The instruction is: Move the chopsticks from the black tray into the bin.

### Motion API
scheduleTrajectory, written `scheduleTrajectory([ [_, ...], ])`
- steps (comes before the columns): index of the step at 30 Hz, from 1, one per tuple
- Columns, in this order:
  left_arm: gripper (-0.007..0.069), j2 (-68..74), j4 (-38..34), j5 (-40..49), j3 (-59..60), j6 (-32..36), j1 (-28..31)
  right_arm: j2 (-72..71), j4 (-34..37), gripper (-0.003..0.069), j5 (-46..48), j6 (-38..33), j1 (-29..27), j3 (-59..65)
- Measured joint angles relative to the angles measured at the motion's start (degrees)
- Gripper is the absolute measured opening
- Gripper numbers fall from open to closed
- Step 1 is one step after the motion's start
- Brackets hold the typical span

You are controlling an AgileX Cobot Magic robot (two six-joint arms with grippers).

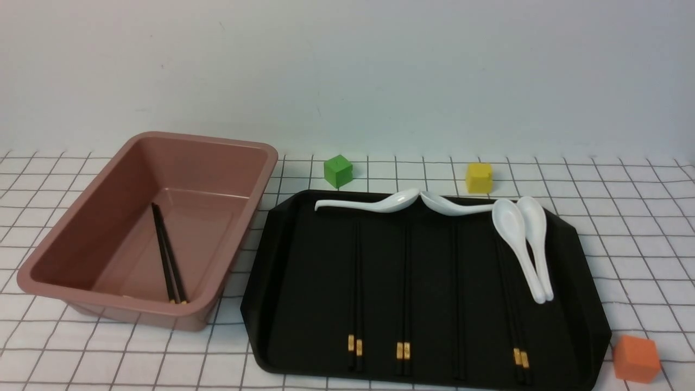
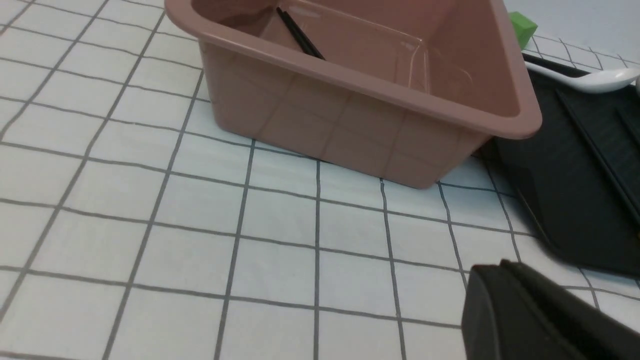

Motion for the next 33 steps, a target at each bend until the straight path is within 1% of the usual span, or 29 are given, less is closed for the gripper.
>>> scheduleTrajectory([
  [33, 0.0013, 0.00, -0.34, 0.47, 0.00, 0.00, 0.00, 0.00, 0.00, 0.0239, 0.00, 0.00, 0.00, 0.00],
])
